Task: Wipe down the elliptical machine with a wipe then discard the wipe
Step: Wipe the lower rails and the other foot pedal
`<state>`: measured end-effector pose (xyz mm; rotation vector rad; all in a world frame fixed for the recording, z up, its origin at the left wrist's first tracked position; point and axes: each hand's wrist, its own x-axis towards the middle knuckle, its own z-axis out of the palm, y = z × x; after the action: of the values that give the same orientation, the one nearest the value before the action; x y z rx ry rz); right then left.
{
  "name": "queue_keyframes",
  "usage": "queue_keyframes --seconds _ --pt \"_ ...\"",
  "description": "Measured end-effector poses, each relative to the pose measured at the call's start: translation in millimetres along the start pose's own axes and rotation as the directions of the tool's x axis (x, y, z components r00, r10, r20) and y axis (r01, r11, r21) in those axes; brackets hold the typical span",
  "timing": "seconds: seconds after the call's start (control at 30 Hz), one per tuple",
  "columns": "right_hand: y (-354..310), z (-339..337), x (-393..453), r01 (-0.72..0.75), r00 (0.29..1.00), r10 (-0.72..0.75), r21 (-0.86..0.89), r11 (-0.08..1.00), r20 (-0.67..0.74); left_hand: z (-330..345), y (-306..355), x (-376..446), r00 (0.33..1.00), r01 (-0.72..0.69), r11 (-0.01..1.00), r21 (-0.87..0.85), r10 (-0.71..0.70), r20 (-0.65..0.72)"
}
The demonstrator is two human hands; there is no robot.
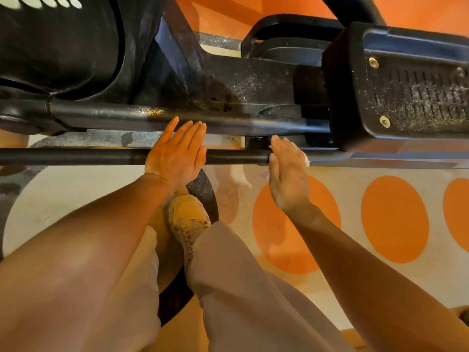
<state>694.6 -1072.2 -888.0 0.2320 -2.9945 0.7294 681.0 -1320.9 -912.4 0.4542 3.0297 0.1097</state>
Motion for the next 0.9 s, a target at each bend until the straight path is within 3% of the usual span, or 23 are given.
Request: queue_keyframes --seconds 0.13,0.33,0.47,0.67,0.77,0.9 --pt "-10.0 6.1 2.9 -0.212 0.977 0.209 0.2 0.957 0.038 -1.2 0.0 -0.3 0.999 0.01 1.0 -0.007 -0.009 0.037" --pt "-41.5 21.3 -2.8 0.113 0.993 -0.113 0.246 0.963 -0.013 -2.3 -1.8 -0.6 0.998 0.003 1.0 -0.007 -0.003 0.066" --pt "-35.3 24.6 -2.1 0.078 0.992 -0.098 0.234 0.969 0.075 -8.8 -0.6 -2.9 0.997 0.0 0.998 -0.055 0.004 0.072" --pt "-25.3 6.0 3.3 0.174 0.962 -0.22 0.256 0.951 0.162 -16.5 -12.1 -20.4 0.998 -0.053 0.993 -0.106 0.057 0.038" --pt "-24.8 -2.1 9.1 0.127 0.956 -0.177 0.212 0.969 0.235 -19.9 -28.4 -33.3 0.993 0.041 0.997 -0.062 -0.034 0.113" --pt "-18.6 -6.1 17.1 0.31 0.929 -0.287 -0.07 0.948 0.236 -24.6 -52.3 -44.2 0.983 0.112 0.993 0.04 -0.117 0.144"
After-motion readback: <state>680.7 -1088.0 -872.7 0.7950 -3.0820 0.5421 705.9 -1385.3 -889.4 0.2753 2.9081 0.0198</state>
